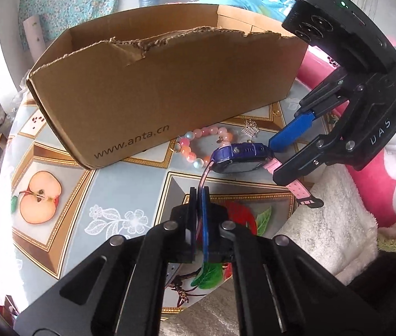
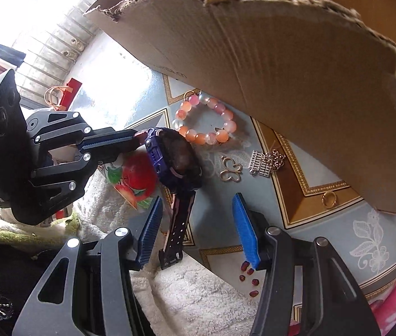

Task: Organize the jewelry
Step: 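Lift the smartwatch with the right gripper toward the box, then lower the smartwatch into the box and open the right gripper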

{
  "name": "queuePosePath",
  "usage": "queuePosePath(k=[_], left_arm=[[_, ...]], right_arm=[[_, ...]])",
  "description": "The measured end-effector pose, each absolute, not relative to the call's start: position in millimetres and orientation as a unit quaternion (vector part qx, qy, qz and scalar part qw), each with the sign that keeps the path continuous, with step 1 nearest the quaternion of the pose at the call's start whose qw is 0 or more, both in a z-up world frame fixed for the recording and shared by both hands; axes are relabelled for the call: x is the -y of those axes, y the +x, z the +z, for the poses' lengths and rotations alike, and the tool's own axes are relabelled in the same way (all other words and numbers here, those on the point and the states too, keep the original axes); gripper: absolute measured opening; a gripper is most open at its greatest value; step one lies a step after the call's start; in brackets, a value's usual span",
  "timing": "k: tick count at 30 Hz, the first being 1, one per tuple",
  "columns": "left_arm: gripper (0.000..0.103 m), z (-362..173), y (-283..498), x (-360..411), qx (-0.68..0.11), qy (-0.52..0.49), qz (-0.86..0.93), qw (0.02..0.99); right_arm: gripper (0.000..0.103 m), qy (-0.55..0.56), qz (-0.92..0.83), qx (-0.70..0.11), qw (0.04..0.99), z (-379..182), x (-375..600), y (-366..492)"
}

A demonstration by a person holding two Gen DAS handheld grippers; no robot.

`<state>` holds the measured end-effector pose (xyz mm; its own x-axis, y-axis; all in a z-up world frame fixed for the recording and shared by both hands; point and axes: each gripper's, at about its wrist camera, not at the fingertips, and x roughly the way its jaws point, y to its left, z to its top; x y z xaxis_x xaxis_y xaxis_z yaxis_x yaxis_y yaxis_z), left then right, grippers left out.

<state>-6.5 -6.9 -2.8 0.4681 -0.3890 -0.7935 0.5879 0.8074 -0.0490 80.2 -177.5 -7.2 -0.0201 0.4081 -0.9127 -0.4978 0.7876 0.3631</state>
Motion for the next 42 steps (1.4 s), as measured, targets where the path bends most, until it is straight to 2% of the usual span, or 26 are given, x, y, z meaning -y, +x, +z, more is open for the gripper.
queuePosePath(k=[4,7,11,12,15,27,37,42], left_arm=[[0.003,-4,-17,18,-0.414,0.152,-0.284,0.851],[0.003,-7,-14,21,-0.410,0.159,-0.284,0.852],[0.002,-9,-19,26,-0.400,0.177,-0.277,0.855],[0.002,-9,-21,28,-0.396,0.183,-0.276,0.856],[0.002,-10,-24,32,-0.390,0.199,-0.270,0.857],[0.002,23,-54,39,-0.346,0.232,-0.258,0.872],[0.002,106,-69,52,-0.239,0.270,-0.259,0.896],[0.002,137,-41,71,-0.204,0.295,-0.263,0.896]], right_arm=[[0.051,-0.077,0.322,-0.612,0.718,-5,163,75],[0.046,-0.126,0.311,-0.581,0.741,-4,149,62],[0.030,-0.203,0.282,-0.533,0.772,-5,136,41],[0.022,-0.214,0.279,-0.523,0.777,-4,134,36],[0.007,-0.247,0.256,-0.497,0.792,-1,131,23],[0.005,-0.259,0.226,-0.433,0.834,31,142,-23],[0.005,-0.270,0.201,-0.321,0.885,110,169,-56],[0.005,-0.296,0.188,-0.278,0.894,144,170,-8]])
